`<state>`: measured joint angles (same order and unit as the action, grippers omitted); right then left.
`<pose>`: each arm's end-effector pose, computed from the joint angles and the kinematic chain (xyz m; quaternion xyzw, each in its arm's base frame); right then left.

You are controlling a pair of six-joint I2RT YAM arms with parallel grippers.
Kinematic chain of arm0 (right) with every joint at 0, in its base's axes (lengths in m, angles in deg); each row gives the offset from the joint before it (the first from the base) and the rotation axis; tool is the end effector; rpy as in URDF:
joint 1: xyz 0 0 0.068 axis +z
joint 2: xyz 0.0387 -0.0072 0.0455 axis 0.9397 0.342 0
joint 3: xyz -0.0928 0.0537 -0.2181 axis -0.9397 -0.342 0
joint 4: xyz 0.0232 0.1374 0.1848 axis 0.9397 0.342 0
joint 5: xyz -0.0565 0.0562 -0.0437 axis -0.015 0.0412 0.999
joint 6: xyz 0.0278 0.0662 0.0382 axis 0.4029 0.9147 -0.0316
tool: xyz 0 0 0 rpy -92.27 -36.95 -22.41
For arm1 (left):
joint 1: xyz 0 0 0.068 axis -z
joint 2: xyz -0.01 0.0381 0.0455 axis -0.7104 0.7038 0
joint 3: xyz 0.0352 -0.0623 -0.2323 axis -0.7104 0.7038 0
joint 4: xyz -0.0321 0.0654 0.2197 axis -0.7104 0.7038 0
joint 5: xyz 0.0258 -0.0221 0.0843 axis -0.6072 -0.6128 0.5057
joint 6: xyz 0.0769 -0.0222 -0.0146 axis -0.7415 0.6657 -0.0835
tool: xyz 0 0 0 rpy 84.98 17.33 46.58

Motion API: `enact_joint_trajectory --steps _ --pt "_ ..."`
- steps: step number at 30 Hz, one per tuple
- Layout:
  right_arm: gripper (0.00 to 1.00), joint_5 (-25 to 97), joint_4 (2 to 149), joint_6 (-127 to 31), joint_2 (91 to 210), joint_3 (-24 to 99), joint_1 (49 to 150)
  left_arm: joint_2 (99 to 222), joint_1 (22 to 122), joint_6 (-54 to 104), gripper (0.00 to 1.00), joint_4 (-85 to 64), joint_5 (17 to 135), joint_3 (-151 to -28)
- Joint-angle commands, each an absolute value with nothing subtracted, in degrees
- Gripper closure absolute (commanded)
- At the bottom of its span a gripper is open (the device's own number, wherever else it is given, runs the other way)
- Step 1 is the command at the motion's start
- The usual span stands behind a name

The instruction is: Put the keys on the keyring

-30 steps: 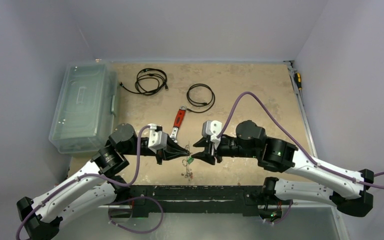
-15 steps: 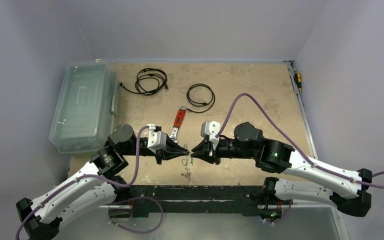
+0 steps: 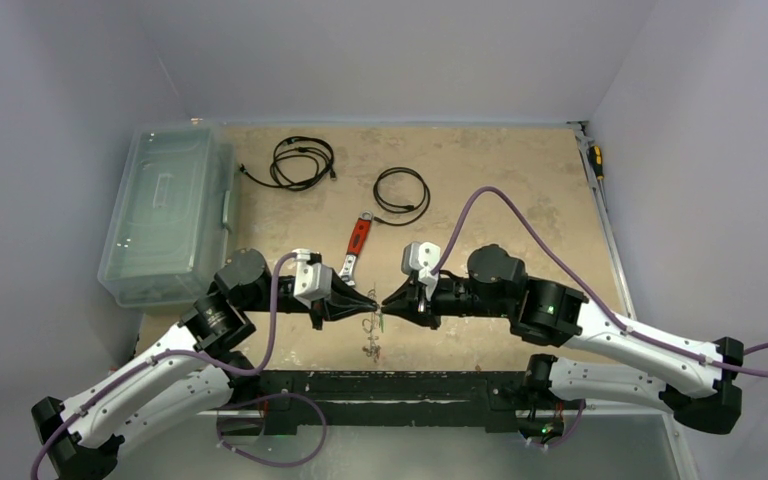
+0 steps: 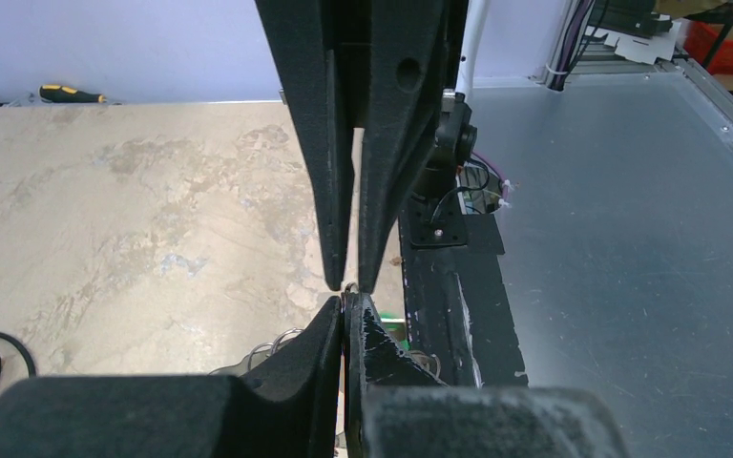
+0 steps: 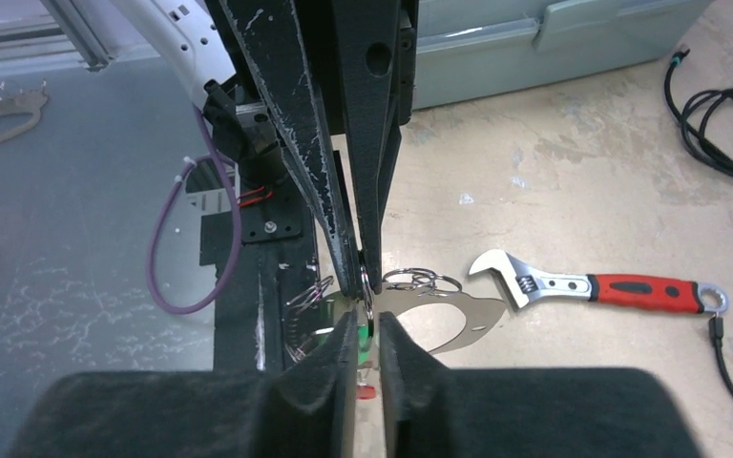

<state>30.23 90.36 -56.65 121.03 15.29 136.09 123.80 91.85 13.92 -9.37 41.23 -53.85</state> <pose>0.0761 0.2122 0.3294 -0.4966 0.6064 0.4047 0.4711 0.0871 -0.1623 0.3098 0.4956 0.5103 -0.5025 0.4914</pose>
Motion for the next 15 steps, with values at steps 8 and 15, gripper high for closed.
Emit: enact_joint_trajectory --steps 8,15 --pt "0.78 27.57 88.22 -55.55 120.87 14.05 136.36 122.74 91.97 13.37 1.0 -12.2 41.97 -55.75" --pt "0.63 28.25 87.6 -55.56 120.88 13.69 136.36 122.66 92.02 13.37 1.0 -12.2 41.95 -55.77"
